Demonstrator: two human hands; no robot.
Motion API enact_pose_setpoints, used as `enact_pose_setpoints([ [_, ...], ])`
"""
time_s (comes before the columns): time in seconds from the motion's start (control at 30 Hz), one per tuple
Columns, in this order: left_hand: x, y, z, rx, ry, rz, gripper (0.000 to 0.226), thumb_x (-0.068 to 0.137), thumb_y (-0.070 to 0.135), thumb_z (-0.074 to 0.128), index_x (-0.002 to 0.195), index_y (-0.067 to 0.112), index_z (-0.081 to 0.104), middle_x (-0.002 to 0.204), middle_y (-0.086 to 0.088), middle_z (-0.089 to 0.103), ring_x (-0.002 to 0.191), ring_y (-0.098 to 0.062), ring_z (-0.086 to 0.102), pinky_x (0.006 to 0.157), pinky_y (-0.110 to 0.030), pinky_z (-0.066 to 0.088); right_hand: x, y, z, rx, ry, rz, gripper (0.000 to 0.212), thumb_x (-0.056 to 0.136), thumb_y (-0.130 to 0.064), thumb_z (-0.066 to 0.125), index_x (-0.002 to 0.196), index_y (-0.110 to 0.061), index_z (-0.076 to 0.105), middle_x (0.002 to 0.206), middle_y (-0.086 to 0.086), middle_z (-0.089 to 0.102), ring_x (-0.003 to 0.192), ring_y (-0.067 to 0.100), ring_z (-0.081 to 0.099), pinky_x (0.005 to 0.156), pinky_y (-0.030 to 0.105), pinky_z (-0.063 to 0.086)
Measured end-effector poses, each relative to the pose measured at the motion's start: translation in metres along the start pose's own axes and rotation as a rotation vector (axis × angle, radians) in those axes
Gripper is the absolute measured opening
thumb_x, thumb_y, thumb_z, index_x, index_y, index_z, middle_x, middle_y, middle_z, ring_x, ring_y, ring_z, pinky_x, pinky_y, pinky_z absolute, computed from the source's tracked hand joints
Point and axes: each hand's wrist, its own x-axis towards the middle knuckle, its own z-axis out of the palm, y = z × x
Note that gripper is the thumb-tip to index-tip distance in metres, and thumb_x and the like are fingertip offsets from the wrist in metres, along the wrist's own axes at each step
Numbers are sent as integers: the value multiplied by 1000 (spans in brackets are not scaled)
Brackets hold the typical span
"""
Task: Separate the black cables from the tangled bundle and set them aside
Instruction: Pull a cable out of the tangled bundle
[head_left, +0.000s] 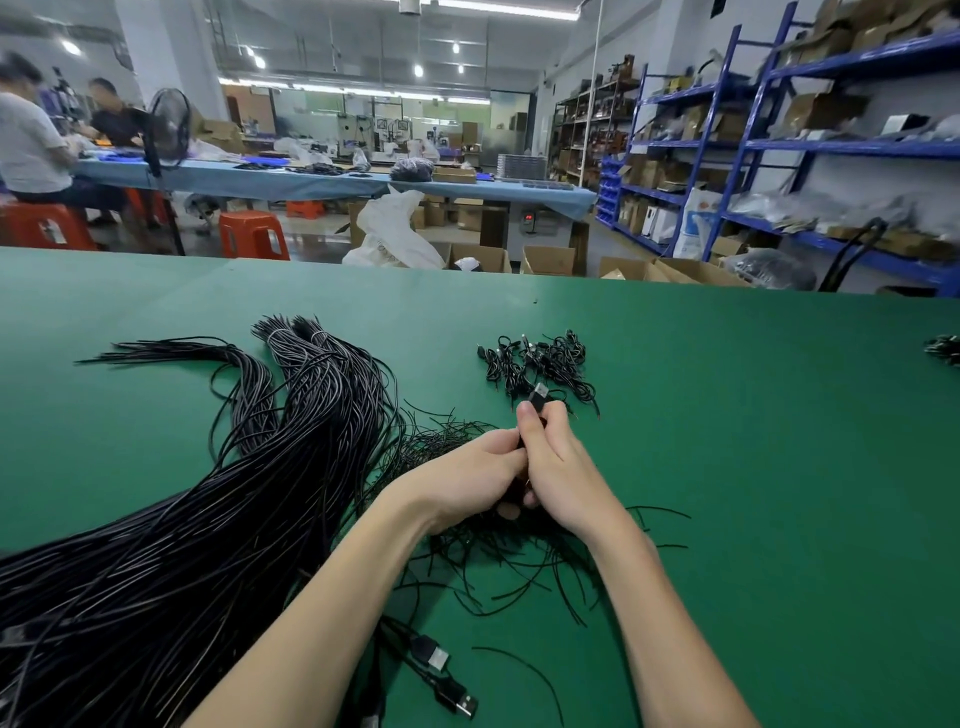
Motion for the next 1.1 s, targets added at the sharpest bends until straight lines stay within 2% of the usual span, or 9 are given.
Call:
enact_pose_setpoints([
  [0.1, 2, -2, 0, 92, 61, -15, 27, 108, 19, 34, 94, 17, 57, 69, 8, 51, 59, -5, 45, 55, -18, 40, 4, -1, -4, 6, 16, 67, 37, 101, -64, 39, 96, -29, 47, 85, -8, 65, 78, 8, 64, 66, 25, 41],
  [0.17, 4, -3, -3, 68, 77, -16, 26, 109, 22, 35, 86, 16, 47, 68, 7, 45, 56, -6, 39, 53, -19, 37, 5, 0, -12, 8, 105, 74, 46, 95, -70, 44, 86, -26, 56, 70, -11, 65, 75, 7, 61, 66, 25, 40],
  [0.3, 4, -1, -4, 213, 81, 56, 27, 109, 25, 32, 86, 16, 42, 70, 5, 44, 58, -12, 39, 55, -23, 38, 2, -4, -20, -273, 147, 99, 82, 77, -94, 25, 68, -19, 56, 72, -7, 66, 80, 17, 62, 71, 35, 44],
  [0.47, 5, 1, 3, 604, 86, 160, 15, 106, 19, 33, 100, 31, 40, 82, 5, 61, 68, -4, 56, 66, -19, 42, 2, -5, -15, -434, 228, 74, 77, 89, -85, 23, 69, -19, 56, 76, 1, 65, 82, 31, 61, 75, 39, 46],
  [0.57, 2, 6, 8, 450, -22, 139, 16, 108, 20, 30, 108, 22, 46, 75, 5, 60, 59, -8, 50, 59, -19, 40, 0, 0, -15, -320, 337, 18, 80, 84, -89, 26, 60, -17, 54, 49, -5, 58, 62, 22, 61, 62, 34, 42],
  [0.67, -4, 12, 9, 176, -129, 29, 21, 109, 15, 27, 109, 13, 48, 69, 1, 51, 57, -14, 41, 54, -23, 35, -1, 4, -14, -260, 362, -54, 66, 82, -87, 31, 52, -32, 53, 39, -12, 46, 42, 11, 40, 49, 30, 29],
  [0.9, -9, 15, 4, -29, -216, -118, 25, 104, 6, 36, 81, 14, 42, 63, 5, 49, 59, -12, 43, 59, -24, 36, 3, 11, -16, -141, 368, -323, 62, 92, -72, 44, 49, -27, 44, 39, -6, 29, 42, 12, 26, 44, 27, 21],
  [1.03, -3, 9, 0, 319, -83, -49, 17, 105, 8, 33, 93, 7, 45, 71, 0, 45, 63, -14, 38, 60, -30, 38, 4, 7, -20, -312, 248, -51, 70, 81, -92, 25, 54, -33, 51, 43, -8, 53, 53, 15, 55, 54, 30, 37],
  [1.1, 5, 3, 2, 616, 47, -19, 20, 106, 15, 33, 111, 1, 46, 91, -10, 58, 77, -21, 50, 77, -40, 48, 5, 5, -24, -445, 140, 96, 79, 72, -100, 17, 52, -33, 54, 56, -5, 59, 64, 19, 58, 62, 34, 41],
])
